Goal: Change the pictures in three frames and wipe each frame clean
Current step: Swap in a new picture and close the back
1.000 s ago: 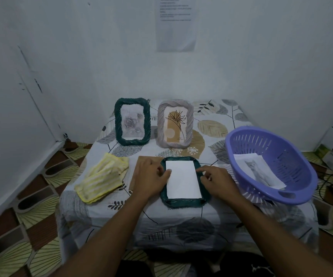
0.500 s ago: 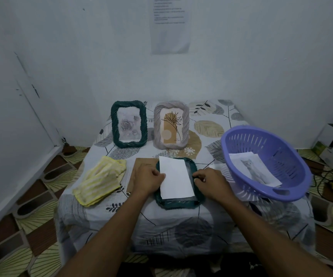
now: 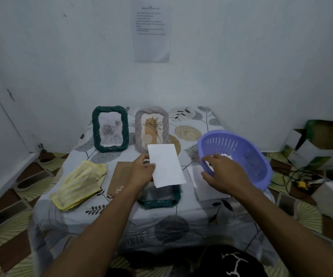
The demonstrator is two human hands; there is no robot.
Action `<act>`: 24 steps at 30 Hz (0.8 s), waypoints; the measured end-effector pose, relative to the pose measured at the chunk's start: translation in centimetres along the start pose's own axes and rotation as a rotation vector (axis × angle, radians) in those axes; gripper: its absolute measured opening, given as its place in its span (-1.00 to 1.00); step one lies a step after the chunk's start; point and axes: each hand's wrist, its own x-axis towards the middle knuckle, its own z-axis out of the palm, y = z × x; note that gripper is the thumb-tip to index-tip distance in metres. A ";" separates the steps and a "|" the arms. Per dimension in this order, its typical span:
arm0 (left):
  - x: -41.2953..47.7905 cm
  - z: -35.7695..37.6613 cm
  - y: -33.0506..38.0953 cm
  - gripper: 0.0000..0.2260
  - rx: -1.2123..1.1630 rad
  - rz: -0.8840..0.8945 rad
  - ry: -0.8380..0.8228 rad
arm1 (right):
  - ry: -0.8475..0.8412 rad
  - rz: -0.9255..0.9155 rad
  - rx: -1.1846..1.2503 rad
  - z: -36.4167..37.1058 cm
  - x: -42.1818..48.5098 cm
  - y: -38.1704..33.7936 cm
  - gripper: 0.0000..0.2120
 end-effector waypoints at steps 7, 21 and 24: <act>-0.2 6.2 0.4 -0.77 0.083 -0.051 -0.182 | 0.077 0.019 0.133 -1.1 -2.0 3.5 -0.78; 1.0 11.9 -0.9 -0.82 0.538 0.072 -0.170 | 0.097 0.027 0.266 0.1 -1.3 1.9 -0.74; 1.9 11.4 -1.1 -0.80 0.564 0.057 -0.213 | 0.077 0.018 0.241 0.7 -1.3 1.4 -0.74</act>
